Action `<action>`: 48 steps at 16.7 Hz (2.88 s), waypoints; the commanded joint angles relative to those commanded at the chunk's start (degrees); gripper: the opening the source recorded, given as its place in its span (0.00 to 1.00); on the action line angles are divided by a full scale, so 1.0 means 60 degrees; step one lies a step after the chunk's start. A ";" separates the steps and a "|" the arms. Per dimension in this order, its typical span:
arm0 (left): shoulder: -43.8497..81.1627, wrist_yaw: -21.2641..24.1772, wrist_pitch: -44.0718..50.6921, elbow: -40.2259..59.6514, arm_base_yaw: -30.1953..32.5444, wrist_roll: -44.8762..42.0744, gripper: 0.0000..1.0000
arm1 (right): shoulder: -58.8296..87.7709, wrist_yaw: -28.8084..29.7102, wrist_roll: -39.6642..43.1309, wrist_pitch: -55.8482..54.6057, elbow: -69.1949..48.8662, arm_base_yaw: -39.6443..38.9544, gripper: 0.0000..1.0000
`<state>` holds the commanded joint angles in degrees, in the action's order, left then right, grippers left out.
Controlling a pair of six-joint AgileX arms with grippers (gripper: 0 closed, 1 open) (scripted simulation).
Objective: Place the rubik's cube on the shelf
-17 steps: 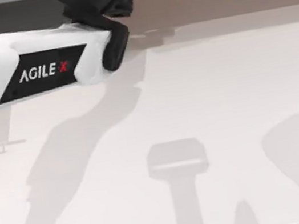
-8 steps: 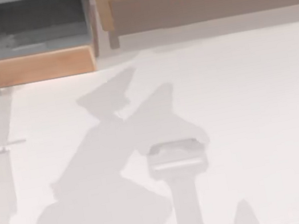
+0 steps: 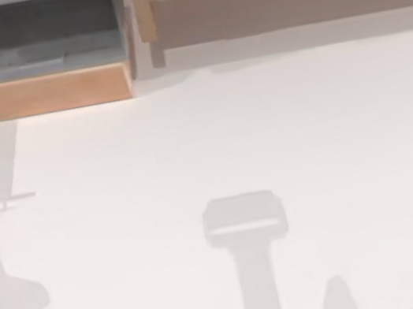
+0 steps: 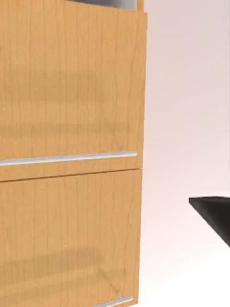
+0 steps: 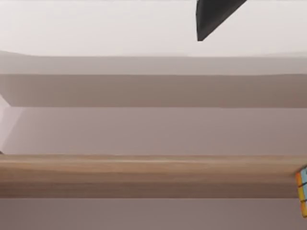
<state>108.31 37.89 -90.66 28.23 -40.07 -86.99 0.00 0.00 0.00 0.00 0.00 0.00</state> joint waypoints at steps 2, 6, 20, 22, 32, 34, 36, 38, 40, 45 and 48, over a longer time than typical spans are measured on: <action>0.0496 0.0569 0.0199 -0.0355 -0.0244 -0.0419 1.00 | 0.0000 0.0000 0.0000 0.0000 0.0000 0.0000 1.00; 0.0966 0.0957 0.0400 -0.0526 -0.0188 -0.0694 1.00 | 0.0000 0.0000 0.0000 0.0000 0.0000 0.0000 1.00; 0.1260 0.0386 0.0836 0.0220 0.0387 -0.0682 1.00 | 0.0000 0.0000 0.0000 0.0000 0.0000 0.0000 1.00; 0.1260 0.0386 0.0836 0.0220 0.0387 -0.0682 0.85 | 0.0000 0.0000 0.0000 0.0000 0.0000 0.0000 1.00; 0.1260 0.0386 0.0836 0.0220 0.0387 -0.0682 0.10 | 0.0000 0.0000 0.0000 0.0000 0.0000 0.0000 1.00; 0.1260 0.0386 0.0836 0.0220 0.0387 -0.0682 0.00 | 0.0000 0.0000 0.0000 0.0000 0.0000 0.0000 1.00; 0.1260 0.0386 0.0836 0.0220 0.0387 -0.0682 0.00 | 0.0000 0.0000 0.0000 0.0000 0.0000 0.0000 1.00; 0.1260 0.0386 0.0836 0.0220 0.0387 -0.0682 0.00 | 0.0000 0.0000 0.0000 0.0000 0.0000 0.0000 1.00; 0.1260 0.0386 0.0836 0.0220 0.0387 -0.0682 0.00 | 0.0000 0.0000 0.0000 0.0000 0.0000 0.0000 1.00; 0.1534 0.0181 0.1141 0.0592 0.0591 -0.0649 0.00 | 0.0000 0.0000 0.0000 0.0000 0.0000 0.0000 1.00; 0.1900 -0.0317 0.1637 0.1534 0.1077 -0.0613 0.00 | 0.0000 0.0000 0.0000 0.0000 0.0000 0.0000 1.00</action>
<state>119.70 35.98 -80.84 37.43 -33.61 -90.67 0.00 0.00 0.00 0.00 0.00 0.00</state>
